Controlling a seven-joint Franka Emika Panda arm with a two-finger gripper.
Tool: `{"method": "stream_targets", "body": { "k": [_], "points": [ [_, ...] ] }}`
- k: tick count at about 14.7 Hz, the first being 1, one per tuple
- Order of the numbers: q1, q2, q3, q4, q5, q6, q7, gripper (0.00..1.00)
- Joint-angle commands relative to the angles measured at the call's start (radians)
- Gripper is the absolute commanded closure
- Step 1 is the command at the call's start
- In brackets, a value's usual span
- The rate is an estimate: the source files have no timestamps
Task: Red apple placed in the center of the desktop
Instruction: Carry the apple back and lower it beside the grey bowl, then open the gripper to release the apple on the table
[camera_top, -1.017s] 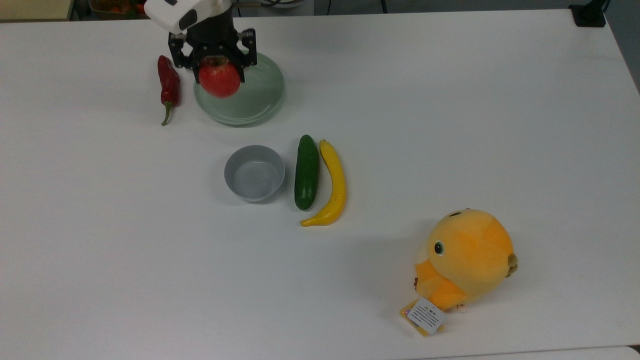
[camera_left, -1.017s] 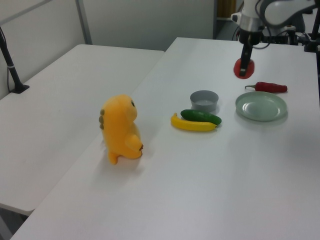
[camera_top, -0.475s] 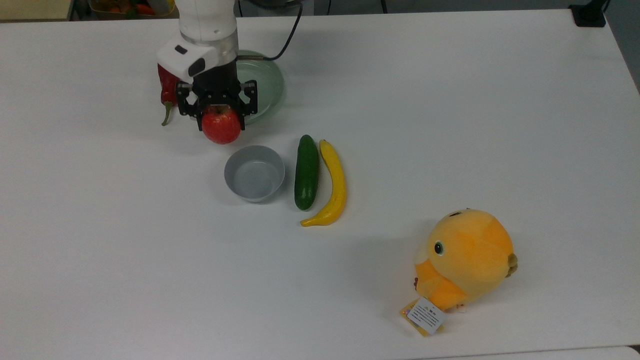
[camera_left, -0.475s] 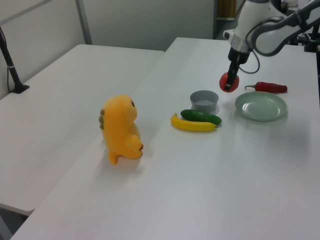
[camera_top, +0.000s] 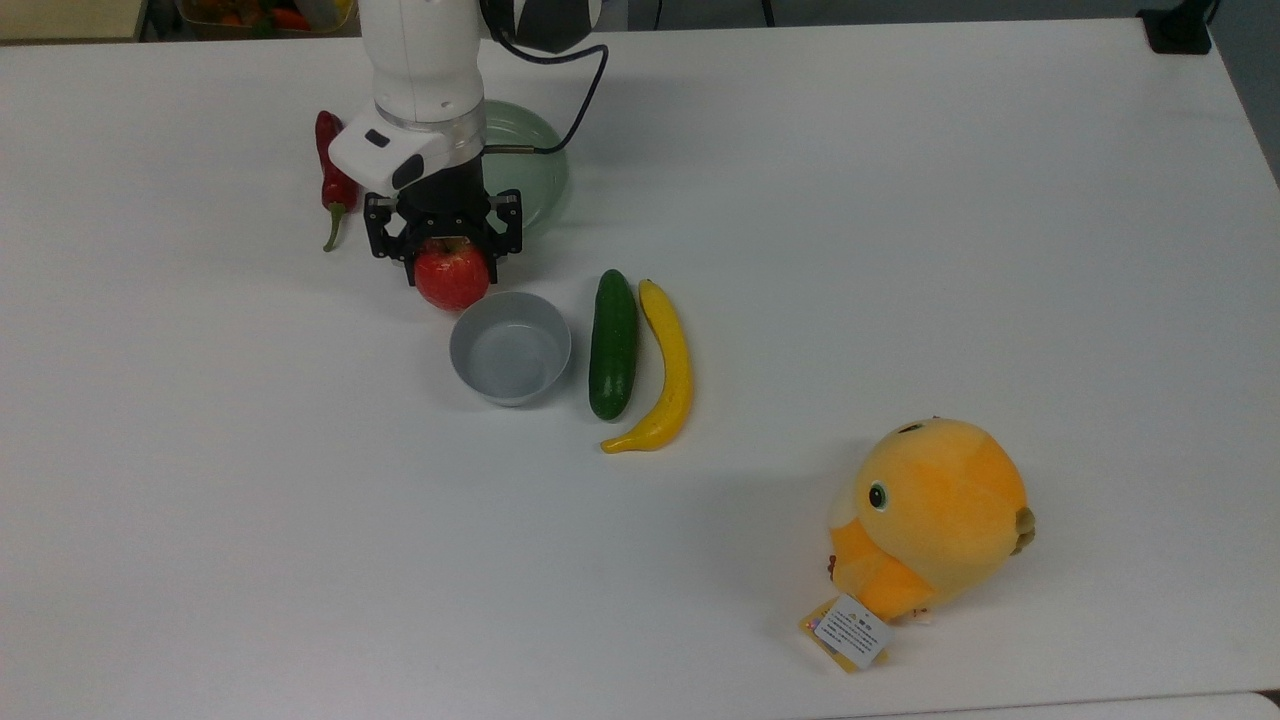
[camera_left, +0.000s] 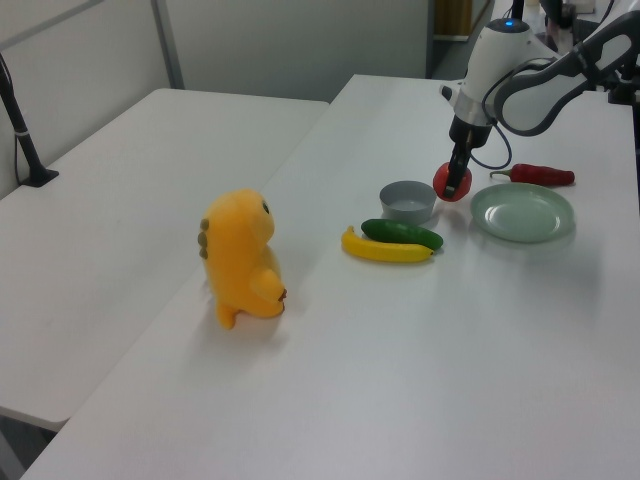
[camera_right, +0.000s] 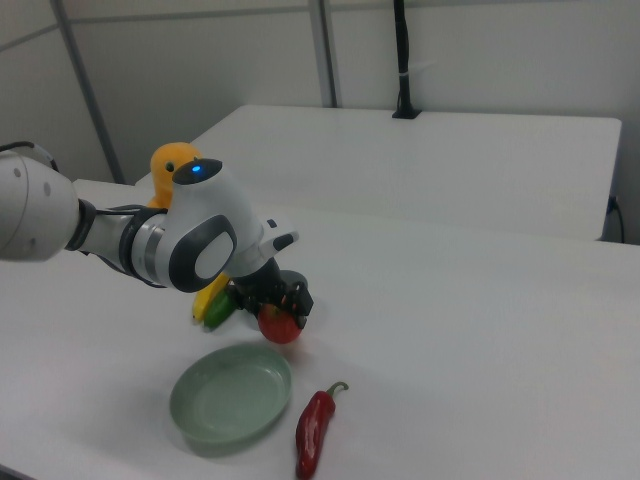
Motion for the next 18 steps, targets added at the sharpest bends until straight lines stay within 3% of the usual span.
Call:
{"method": "stream_targets", "body": {
  "k": [1, 4, 5, 9, 18],
  "points": [
    [0.01, 0.023, 0.003, -0.008, 0.006, 0.016, -0.042, 0.7],
    [0.012, 0.033, 0.006, -0.006, 0.006, 0.016, -0.041, 0.66],
    [0.01, 0.033, 0.011, -0.006, 0.006, 0.015, -0.041, 0.59],
    [0.01, 0.031, 0.011, -0.006, 0.007, 0.013, -0.026, 0.02],
    [0.012, -0.015, 0.012, 0.01, 0.009, -0.033, -0.004, 0.0]
  ]
}}
